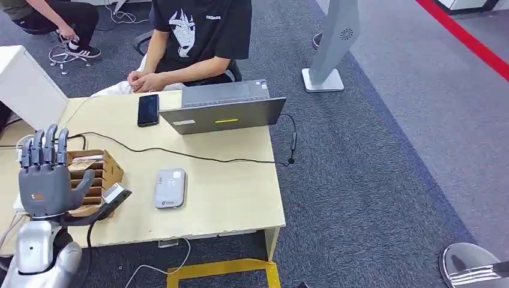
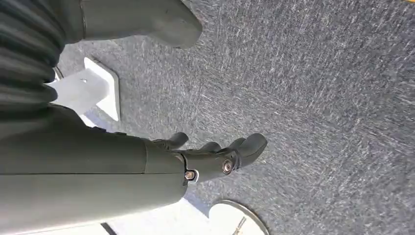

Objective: Pass the card to the sensor for recognition and then transmit it.

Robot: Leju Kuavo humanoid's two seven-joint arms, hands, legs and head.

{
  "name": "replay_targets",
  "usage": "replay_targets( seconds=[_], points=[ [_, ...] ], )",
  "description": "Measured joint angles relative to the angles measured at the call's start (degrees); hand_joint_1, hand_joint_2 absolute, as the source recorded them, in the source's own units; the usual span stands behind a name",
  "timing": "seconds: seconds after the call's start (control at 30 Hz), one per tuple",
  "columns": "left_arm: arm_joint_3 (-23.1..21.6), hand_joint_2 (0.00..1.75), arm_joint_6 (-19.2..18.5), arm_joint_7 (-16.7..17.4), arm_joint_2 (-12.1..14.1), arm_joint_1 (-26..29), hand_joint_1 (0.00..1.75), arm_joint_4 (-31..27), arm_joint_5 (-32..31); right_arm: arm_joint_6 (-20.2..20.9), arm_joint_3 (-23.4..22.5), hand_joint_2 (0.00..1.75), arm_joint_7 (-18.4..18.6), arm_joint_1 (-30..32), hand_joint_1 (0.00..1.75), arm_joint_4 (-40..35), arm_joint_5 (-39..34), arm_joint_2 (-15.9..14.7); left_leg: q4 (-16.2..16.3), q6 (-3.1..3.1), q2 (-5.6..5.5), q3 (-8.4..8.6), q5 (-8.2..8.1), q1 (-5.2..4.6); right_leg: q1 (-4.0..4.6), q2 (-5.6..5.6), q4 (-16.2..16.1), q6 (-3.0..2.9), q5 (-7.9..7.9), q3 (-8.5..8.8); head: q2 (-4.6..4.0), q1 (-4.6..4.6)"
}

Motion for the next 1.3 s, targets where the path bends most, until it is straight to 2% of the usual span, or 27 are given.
replay_targets(
  seconds=[0.07,0.17,0.23,0.33,0.47,0.67,0.87,1.03,1.2,1.3],
  points=[
    [-1.9,1.75,-4.71,1.36,-0.09,0.71,0.0,-3.98,2.84,-0.18,-0.02,1.75,-0.33,0.1,0.0,0.0,-1.2,0.02,0.0,0.0,0.0,0.0,0.0,0.0,0.0,-0.01,0.0,0.0,0.0,0.0,0.0,0.0],
    [-5.59,1.75,-14.77,7.38,0.0,2.45,0.0,-10.93,4.51,-0.7,-0.17,1.75,-1.2,0.6,0.0,0.0,-3.4,0.09,-0.01,-0.01,0.0,-0.01,-0.01,0.0,0.0,0.0,0.01,0.0,0.0,0.01,0.0,-0.02],
    [-7.4,1.75,-20.35,10.13,0.39,4.17,0.0,-14.82,7.5,-0.68,-0.44,1.75,-1.97,1.22,0.0,0.11,-4.69,0.09,-0.02,-0.01,0.01,-0.03,-0.02,0.0,0.0,0.01,0.0,0.0,-0.01,0.01,0.0,0.02],
    [-8.74,1.75,-24.24,13.05,1.73,8.89,0.0,-20.5,9.83,-0.61,-0.98,1.75,-2.58,2.11,0.0,0.37,-6.08,0.11,-0.03,0.01,0.09,-0.03,-0.1,0.0,0.0,0.09,0.0,0.03,-0.05,-0.01,0.0,0.02],
    [-8.98,1.75,-26.15,16.83,4.06,16.22,0.0,-26.26,8.73,-0.59,-1.57,1.75,-2.36,2.68,0.0,0.76,-7.25,0.2,-0.04,0.06,0.1,-0.02,-0.15,0.0,0.0,0.09,0.0,0.03,-0.13,-0.03,0.0,0.0],
    [-8.87,1.75,-28.26,22.63,7.04,24.86,0.0,-30.27,8.71,-0.59,-1.79,1.75,-2.12,2.87,0.0,1.07,-7.95,0.55,-0.06,0.06,0.11,-0.01,-0.16,0.01,0.0,0.08,0.0,0.01,-0.16,0.0,0.0,0.0],
    [-6.46,1.75,-30.18,27.83,11.43,29.18,0.0,-32.58,5.78,-0.59,-1.79,1.75,-1.7,2.9,0.0,1.11,-7.78,0.77,-0.06,0.06,0.05,-0.01,-0.14,0.02,0.01,0.02,0.01,0.01,-0.16,0.03,0.0,0.0],
    [-2.4,1.75,-30.53,28.2,14.34,29.49,0.0,-32.58,3.44,-0.63,-1.7,1.75,-1.7,2.86,0.0,1.11,-7.38,1.11,-0.07,0.06,0.05,0.01,-0.13,0.03,0.02,0.01,0.01,0.0,-0.15,0.04,0.0,0.0],
    [-0.08,1.75,-30.24,27.45,15.32,29.35,0.0,-32.43,2.48,-0.66,-1.6,1.75,-1.77,2.78,0.0,1.11,-7.39,1.49,-0.07,0.05,0.05,0.01,-0.12,0.02,0.01,0.01,0.01,0.0,-0.15,0.05,0.0,0.02],
    [0.46,1.75,-29.32,25.9,15.28,28.69,0.0,-31.75,1.39,-0.63,-1.6,1.75,-1.86,2.57,0.0,1.09,-7.56,1.64,-0.06,0.06,0.02,0.0,-0.12,0.01,0.01,-0.01,0.01,0.0,-0.15,0.05,0.0,0.0]
  ],
)
